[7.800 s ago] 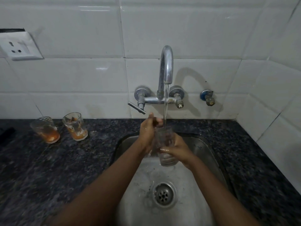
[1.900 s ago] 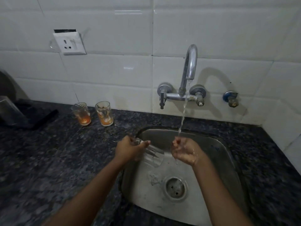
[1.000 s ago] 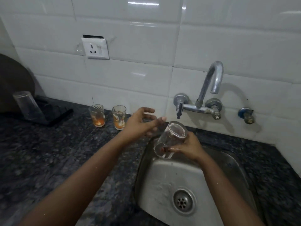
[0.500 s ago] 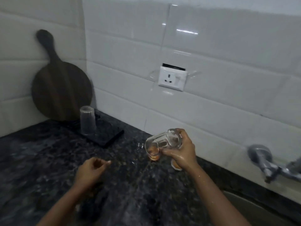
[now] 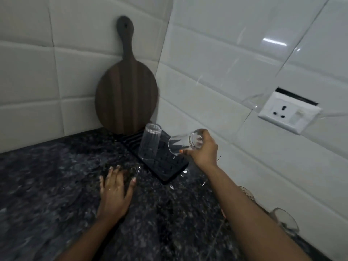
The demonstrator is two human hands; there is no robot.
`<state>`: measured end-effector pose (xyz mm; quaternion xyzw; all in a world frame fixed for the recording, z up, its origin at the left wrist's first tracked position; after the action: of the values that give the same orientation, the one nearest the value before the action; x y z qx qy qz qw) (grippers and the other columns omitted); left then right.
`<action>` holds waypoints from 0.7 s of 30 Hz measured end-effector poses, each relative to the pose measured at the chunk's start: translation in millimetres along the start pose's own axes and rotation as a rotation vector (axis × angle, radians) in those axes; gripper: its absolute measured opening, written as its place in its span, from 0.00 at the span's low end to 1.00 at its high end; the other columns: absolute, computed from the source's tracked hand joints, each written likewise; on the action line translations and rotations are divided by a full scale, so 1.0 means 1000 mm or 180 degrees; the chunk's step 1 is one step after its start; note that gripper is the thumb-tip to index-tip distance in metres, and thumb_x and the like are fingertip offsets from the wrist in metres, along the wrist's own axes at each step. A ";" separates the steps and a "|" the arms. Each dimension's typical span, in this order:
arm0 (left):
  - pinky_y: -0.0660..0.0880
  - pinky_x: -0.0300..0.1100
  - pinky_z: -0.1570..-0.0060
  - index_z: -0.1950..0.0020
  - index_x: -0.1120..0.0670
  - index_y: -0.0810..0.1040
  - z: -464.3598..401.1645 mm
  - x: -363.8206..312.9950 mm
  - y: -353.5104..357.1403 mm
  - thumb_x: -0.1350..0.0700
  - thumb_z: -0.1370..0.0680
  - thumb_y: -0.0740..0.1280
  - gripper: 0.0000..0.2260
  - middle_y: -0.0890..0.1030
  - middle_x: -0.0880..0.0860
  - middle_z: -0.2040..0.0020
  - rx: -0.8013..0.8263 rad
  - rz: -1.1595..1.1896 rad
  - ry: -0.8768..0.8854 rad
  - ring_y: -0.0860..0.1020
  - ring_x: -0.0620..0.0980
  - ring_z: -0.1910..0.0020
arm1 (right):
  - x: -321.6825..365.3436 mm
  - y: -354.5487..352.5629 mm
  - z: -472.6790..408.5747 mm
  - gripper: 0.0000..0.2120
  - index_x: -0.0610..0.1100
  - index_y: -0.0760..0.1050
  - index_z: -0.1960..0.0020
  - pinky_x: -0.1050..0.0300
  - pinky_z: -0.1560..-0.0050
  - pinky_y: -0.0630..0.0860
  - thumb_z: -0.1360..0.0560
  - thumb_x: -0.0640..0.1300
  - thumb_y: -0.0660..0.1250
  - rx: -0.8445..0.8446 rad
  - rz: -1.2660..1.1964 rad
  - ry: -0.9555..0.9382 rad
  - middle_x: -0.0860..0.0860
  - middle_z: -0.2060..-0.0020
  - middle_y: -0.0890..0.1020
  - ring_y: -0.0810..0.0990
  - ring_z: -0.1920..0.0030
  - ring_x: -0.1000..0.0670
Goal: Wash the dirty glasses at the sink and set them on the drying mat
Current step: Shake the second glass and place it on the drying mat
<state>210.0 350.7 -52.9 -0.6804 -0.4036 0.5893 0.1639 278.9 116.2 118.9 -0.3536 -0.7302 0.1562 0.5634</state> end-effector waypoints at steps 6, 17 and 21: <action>0.45 0.53 0.26 0.38 0.59 0.74 0.001 0.001 0.008 0.32 0.26 0.37 0.41 0.71 0.58 0.31 -0.0041 -0.0122 0.0197 0.58 0.55 0.25 | -0.001 0.050 -0.040 0.36 0.44 0.70 0.36 0.56 0.48 0.73 0.41 0.36 0.79 0.0092 0.0427 -0.0091 0.41 0.44 0.76 0.76 0.47 0.44; 0.45 0.52 0.25 0.36 0.58 0.73 0.001 0.004 0.011 0.36 0.25 0.44 0.33 0.71 0.56 0.31 0.0026 -0.0158 0.0092 0.57 0.53 0.24 | -0.010 0.113 -0.078 0.41 0.45 0.67 0.31 0.56 0.42 0.71 0.40 0.39 0.80 0.0965 0.1233 -0.0341 0.42 0.37 0.75 0.74 0.39 0.42; 0.44 0.53 0.25 0.35 0.58 0.71 0.001 0.005 0.015 0.39 0.22 0.54 0.26 0.70 0.56 0.30 0.0128 -0.0323 0.0097 0.55 0.53 0.24 | -0.008 0.125 -0.087 0.43 0.45 0.63 0.27 0.54 0.37 0.69 0.38 0.40 0.79 0.1044 0.1256 -0.0454 0.41 0.35 0.74 0.72 0.36 0.41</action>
<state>214.7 344.9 -67.1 -0.6646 -0.4231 0.5778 0.2133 403.2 183.7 62.4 -0.3812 -0.6499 0.4037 0.5189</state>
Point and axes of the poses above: each hand's wrist, its own z-axis away from the middle knuckle, its own y-axis out of the palm, x = y × z, the point moved 7 cm from there along -z, towards the middle knuckle
